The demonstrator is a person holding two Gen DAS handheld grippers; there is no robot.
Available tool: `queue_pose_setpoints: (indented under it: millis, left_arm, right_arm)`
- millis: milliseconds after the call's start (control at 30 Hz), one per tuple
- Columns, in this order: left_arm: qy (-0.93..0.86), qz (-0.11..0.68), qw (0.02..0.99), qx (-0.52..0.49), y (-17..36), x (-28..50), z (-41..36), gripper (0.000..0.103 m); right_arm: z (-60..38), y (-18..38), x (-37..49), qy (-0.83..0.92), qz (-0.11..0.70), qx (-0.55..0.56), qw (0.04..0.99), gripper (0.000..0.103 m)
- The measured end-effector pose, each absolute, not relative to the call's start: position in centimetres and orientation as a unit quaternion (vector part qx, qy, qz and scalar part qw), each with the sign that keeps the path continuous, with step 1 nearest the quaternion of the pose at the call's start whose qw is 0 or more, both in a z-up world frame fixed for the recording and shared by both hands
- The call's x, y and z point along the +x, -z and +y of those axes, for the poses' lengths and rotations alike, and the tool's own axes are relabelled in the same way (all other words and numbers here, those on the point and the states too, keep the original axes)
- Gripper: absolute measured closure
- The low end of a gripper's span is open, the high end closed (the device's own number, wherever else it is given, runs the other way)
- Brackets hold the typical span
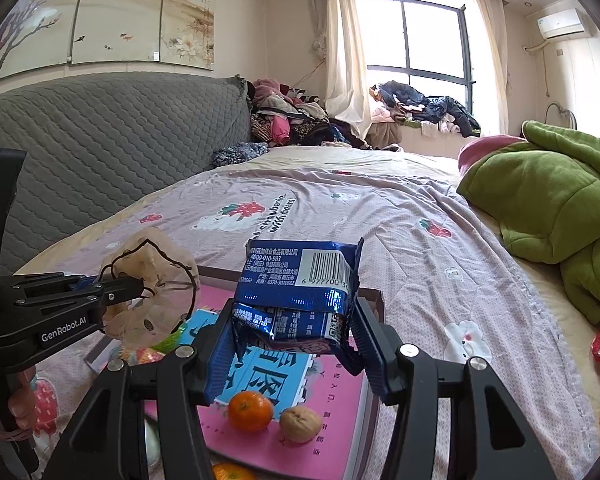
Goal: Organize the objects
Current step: 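Lift and carry the mesh bag and snack packet over the grey tray, then lower the mesh bag and snack packet into the tray and open both tools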
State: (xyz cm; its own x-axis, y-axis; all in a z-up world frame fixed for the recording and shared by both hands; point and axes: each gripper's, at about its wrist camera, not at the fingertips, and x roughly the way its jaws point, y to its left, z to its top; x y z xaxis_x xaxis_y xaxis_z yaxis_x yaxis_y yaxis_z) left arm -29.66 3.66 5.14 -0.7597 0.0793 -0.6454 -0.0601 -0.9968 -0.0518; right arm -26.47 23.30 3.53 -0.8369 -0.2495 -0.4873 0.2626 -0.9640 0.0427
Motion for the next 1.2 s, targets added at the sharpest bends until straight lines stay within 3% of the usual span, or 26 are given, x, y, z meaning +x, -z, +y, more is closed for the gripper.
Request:
queue_pose_setpoints:
  millis: [433,1200]
  left_arm:
    - [-0.922,-0.026,0.042,-0.385,-3.3,-34.3,4.7,0.093]
    - [-0.881,0.026,0.039,-0.471,1.0,-39.9,6.7,0.093]
  right_arm:
    - [24.1,-1.7,-29.9,0.949,0.010,0.284,0.134,0.048]
    - [22.1,3.5,-36.8,0.905,0.066,0.405,0.113,0.048]
